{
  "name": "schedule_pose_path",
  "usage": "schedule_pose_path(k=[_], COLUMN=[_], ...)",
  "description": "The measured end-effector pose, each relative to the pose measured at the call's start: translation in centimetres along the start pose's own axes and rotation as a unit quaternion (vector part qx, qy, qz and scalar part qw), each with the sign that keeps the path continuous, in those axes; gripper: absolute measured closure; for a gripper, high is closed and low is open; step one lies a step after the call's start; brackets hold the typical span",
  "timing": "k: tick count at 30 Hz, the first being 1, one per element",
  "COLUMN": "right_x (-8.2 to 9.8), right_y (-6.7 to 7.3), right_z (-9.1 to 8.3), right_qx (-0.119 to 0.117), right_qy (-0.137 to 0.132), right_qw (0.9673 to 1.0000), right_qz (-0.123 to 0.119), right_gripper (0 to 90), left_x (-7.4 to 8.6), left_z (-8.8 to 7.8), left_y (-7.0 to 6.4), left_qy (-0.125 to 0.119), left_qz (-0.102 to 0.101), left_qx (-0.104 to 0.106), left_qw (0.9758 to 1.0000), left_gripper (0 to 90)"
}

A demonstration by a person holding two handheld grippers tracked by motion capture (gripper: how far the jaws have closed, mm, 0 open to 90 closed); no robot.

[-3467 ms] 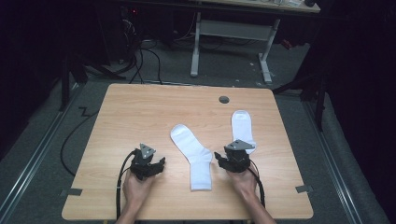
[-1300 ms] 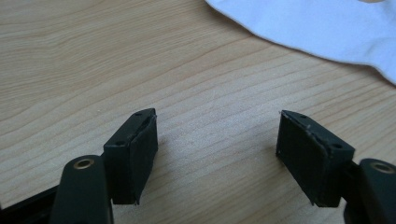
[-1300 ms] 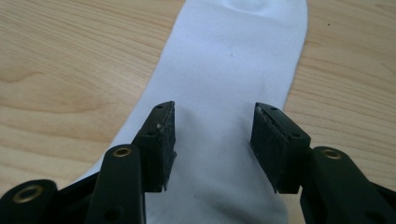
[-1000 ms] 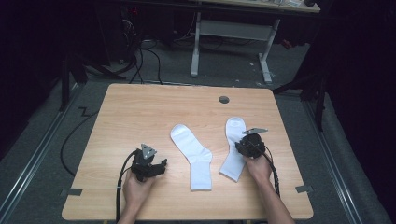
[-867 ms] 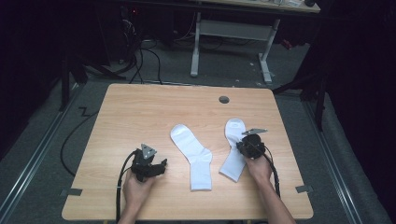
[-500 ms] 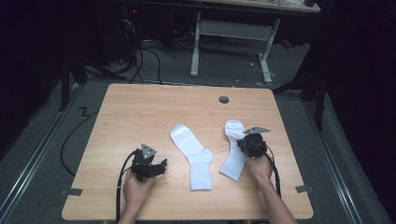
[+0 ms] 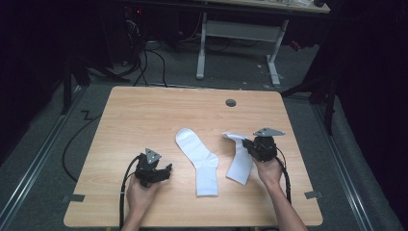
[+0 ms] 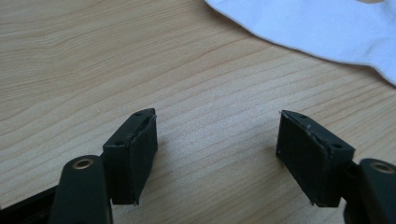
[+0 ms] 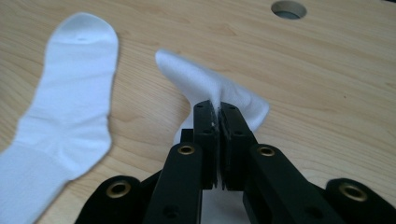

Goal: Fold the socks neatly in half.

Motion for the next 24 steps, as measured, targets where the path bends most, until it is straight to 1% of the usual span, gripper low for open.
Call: schedule_pose_path(k=[2,5,8,13,15,17,22,24], right_x=[-0.2,-0.5,-1.0,-2.0,-2.2,-2.3,-3.1,-3.5], right_y=[0.4,0.8,1.2,1.9,2.2,2.4,3.4,3.8], right_z=[-0.3,-0.5,-0.9,-1.7,-1.8,-1.8,-2.7,-3.1], right_qx=[-0.009,-0.011,-0.016,-0.024,-0.030,-0.030,-0.033,-0.034], right_qy=[-0.005,-0.005,-0.016,-0.026,-0.024,-0.021,-0.039,-0.042], right_qw=[0.9999,0.9999,0.9996,0.9991,0.9990,0.9989,0.9981,0.9976], right_qz=[0.002,-0.012,-0.016,-0.024,-0.023,-0.028,-0.035,-0.044], right_gripper=[86.7,86.7,86.7,86.8,86.7,86.8,86.7,86.7], left_x=[0.0,0.0,0.0,0.0,0.0,0.0,0.0,0.0], left_z=[0.0,0.0,0.0,0.0,0.0,0.0,0.0,0.0], left_y=[0.0,0.0,0.0,0.0,0.0,0.0,0.0,0.0], left_qy=[0.000,0.000,0.000,0.000,0.000,0.000,0.000,0.000], left_qz=[0.001,-0.001,0.000,0.001,0.001,0.000,-0.001,-0.001], left_qx=[-0.001,0.001,0.000,-0.001,-0.001,0.000,0.000,0.000], left_qw=[1.0000,1.0000,1.0000,1.0000,1.0000,1.0000,1.0000,1.0000], left_gripper=[29.5,29.7,29.6,29.5,29.4,29.5,29.8,29.9])
Point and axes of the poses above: each handheld gripper's, and its own axes: z roughly forward along the jaws, x roughly out of its underside, y roughly to its left, the point moved 6 cm from there along z, roughly forward along the jaws, and after that the axes turned 10 degrees about -y, right-handed, at the moved point
